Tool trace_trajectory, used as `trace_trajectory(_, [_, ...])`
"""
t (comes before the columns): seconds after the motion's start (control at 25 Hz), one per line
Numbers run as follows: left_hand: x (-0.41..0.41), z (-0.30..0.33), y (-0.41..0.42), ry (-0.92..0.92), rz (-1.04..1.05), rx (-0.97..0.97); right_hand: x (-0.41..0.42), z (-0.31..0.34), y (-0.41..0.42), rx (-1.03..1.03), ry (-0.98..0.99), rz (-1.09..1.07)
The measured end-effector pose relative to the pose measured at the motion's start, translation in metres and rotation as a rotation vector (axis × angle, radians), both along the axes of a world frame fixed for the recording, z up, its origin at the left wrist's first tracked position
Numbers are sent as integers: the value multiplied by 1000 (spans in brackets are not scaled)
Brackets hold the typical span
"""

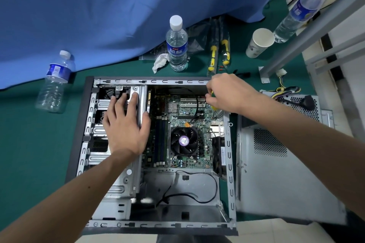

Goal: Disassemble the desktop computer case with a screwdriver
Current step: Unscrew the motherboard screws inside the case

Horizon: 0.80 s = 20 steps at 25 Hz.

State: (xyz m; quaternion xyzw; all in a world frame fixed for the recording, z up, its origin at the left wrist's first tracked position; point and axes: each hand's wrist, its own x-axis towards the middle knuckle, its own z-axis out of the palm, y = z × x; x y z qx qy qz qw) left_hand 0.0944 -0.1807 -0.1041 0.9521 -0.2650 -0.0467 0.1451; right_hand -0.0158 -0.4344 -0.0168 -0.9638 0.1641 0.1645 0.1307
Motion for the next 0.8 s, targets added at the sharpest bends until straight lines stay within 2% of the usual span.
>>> trace_trajectory(0.24, [1,-2,2,-16,-1,-9,-3,-4,3,0,-17,66])
trace_trajectory(0.8, [2,-3,1,-14,-2,-22,-11,-5,4,-34,-69,73])
